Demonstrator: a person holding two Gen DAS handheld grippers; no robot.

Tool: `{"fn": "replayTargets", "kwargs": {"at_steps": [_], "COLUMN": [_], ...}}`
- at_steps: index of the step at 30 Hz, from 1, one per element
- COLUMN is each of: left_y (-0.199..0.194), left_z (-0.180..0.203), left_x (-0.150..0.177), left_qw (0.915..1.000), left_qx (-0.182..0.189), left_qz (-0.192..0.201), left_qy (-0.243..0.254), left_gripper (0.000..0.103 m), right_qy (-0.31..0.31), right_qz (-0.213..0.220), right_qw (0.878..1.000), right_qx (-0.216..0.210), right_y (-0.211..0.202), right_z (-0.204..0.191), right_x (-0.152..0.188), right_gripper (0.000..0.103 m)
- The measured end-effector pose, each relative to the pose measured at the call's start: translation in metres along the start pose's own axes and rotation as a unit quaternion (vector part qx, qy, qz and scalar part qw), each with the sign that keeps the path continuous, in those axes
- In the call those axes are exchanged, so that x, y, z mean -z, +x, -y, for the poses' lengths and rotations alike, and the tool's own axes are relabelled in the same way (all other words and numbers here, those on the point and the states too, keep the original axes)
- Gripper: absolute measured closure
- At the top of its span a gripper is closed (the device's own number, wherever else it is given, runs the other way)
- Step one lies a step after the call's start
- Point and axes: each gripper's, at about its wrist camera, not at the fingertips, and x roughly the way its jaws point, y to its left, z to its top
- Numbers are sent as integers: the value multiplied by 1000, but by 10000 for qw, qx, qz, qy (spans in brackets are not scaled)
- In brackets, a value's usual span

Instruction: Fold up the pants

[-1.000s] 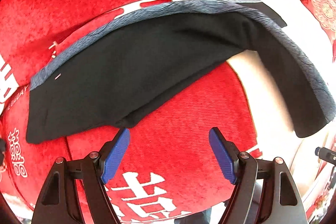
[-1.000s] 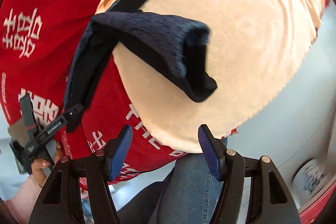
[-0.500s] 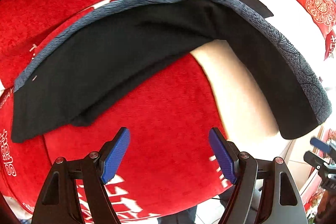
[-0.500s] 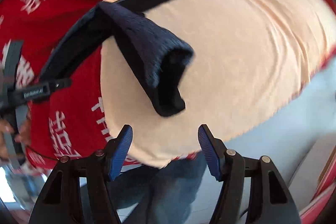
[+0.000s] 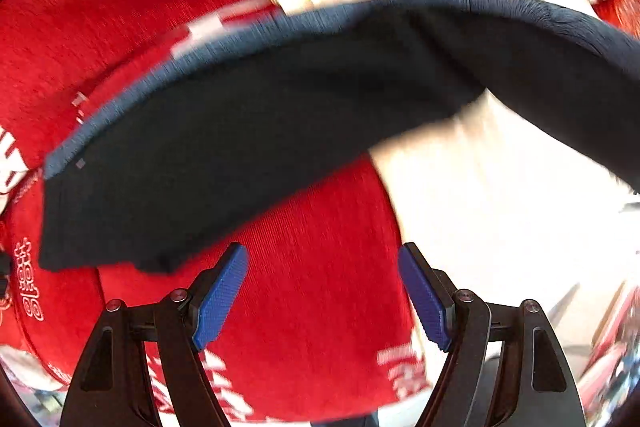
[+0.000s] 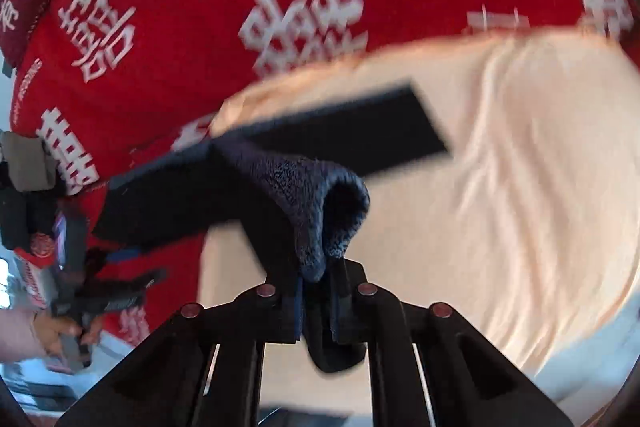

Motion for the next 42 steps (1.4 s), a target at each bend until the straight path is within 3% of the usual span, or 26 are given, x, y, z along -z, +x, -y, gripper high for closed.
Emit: {"fn": "replayTargets", "kwargs": {"at_steps": [1,2,3,4,5,7,12,15,16,18,21,23,25,27,28,30,35,36,37,40,42], "left_y": [1,4,9,12,14,21,37,45,47,52,42,31,25,25,29,45,91,101,106,111,99], "left_z": [0,0,-1,-2,-3,-4,-13,-12,-12,-12,-15,-20,-26,-32,-33,-30,-39,-46,-53,-79,-101], "left_x": [-11,-22,-34,-42,-50,-60,-67,-68,-69,-69,-70,-75,-80,-93,-99,-117,-153,-160,-165,-174,-170], "left_qw": [9999,9997,9993,9988,9980,9965,9938,9935,9933,9927,9923,9917,9908,9903,9907,9917,9832,9799,9759,9685,9640], "left_qx": [-62,-128,-209,-263,-287,-368,-442,-504,-526,-568,-581,-657,-655,-597,-581,-611,-731,-782,-873,-1196,-1234], "left_qz": [75,106,94,110,166,189,66,54,34,-98,-34,83,154,221,236,235,515,567,659,576,514], "left_qy": [-88,-178,-291,-410,-538,-721,-1016,-1015,-1026,-1061,-1091,-1098,-1177,-1234,-1203,-1108,-1593,-1746,-1887,-2108,-2297], "left_gripper": [24,24,24,24,24,24,24,24,24,24,24,24,24,24,24,24,24,22,13,12,12], "right_qy": [-111,-205,-172,57,415,1317,1614,1961,2133,2376,1769,1323,1036,727,489,-81,-672,-663,-658,-529,-121], "right_qz": [-20,-54,-52,-27,-10,-70,-795,-516,-412,-405,-622,-756,-496,-177,-246,-613,-893,-906,-766,-420,-571], "right_qw": [9999,9993,9964,9955,9965,9911,9836,9789,9756,9694,9822,9860,9856,9948,9973,9980,9922,9924,9938,9976,9969], "right_qx": [116,316,827,946,732,-156,-117,-247,-326,-472,62,674,1243,693,481,-88,-551,-499,-471,149,526], "right_y": [12,27,43,48,50,55,101,117,121,133,129,119,96,83,87,121,210,218,229,233,225], "right_z": [13,28,48,62,76,98,109,125,132,142,125,113,97,76,65,32,-15,-18,-13,12,38], "right_x": [-30,-57,-86,-97,-101,-84,-20,-24,-28,-40,-55,-57,-59,-66,-70,-84,-99,-100,-110,-137,-150], "right_gripper": [87,71,64,62,62,62,62,62,62,94,96,84,83,82,82,82,80,81,81,80,79]}}
